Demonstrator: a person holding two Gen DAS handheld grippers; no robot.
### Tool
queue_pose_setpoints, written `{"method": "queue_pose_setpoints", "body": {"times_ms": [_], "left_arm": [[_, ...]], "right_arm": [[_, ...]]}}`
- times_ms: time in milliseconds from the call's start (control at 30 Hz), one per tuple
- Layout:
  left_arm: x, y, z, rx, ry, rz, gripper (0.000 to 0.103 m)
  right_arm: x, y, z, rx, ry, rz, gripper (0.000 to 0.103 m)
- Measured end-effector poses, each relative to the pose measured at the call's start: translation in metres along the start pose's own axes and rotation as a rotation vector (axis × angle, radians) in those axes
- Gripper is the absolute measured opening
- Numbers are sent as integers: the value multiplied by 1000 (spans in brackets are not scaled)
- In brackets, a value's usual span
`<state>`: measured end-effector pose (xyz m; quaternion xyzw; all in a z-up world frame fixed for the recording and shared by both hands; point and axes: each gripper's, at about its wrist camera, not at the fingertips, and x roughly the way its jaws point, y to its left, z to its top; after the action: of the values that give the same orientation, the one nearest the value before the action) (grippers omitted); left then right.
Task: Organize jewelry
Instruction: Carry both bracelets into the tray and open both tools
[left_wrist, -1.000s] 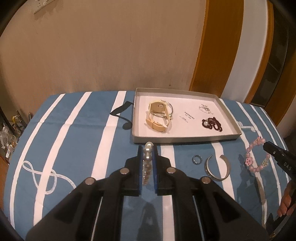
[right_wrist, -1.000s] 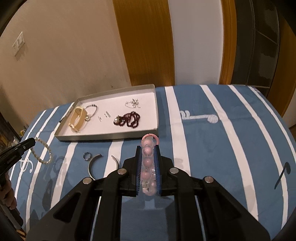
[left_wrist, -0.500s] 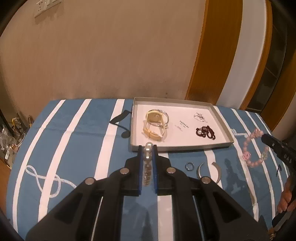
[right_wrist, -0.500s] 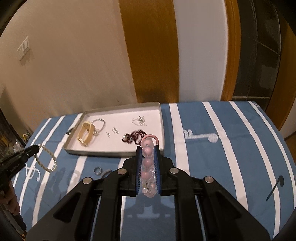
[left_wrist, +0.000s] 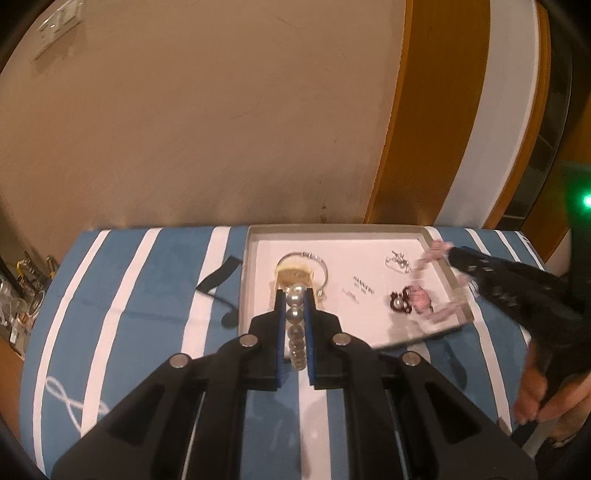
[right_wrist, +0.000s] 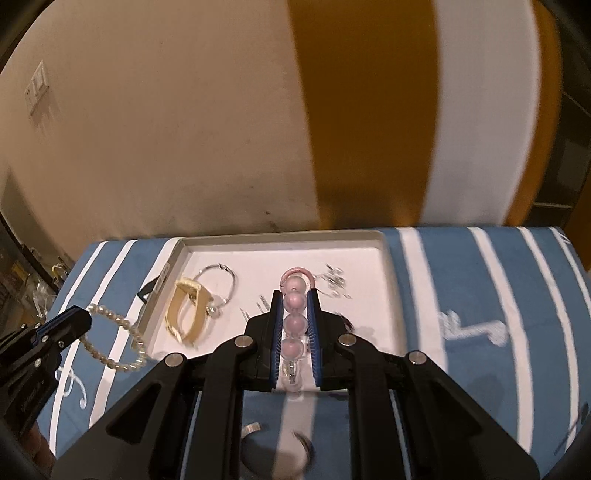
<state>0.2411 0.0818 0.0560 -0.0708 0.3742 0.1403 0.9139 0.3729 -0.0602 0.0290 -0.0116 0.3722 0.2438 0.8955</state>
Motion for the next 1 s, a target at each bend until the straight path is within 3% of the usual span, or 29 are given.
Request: {"method": "queue_pose_setpoints", "body": {"times_ms": [167,233,267,300,700,733,833,1000], "left_arm": [[22,-7,14,6,5,-18,9],[30,-11,18,7,6,-31,9],[32,-13,19,9,4,-35,9],[35,-16,20,12,4,-40,9],[77,-43,36,29,19,-27,10],[78,-44,37,26,20,-26,13],[76,-43,33,17,3,-22,41],[68,-31,19,9,12,5,47]], "right_arm": [[25,-5,7,5,20,-1,15],[26,-10,6,7,13,-5,29],[25,-13,5,9,2,-9,42],[25,-16,4,10,-6,-14,46],[29,-41,-10,28,22,-17,46],[28,-42,-13,25,24,-17,46],[24,-46,-22,19,33,-17,46],[18,-47,-36,20,42,-12,46]]}}
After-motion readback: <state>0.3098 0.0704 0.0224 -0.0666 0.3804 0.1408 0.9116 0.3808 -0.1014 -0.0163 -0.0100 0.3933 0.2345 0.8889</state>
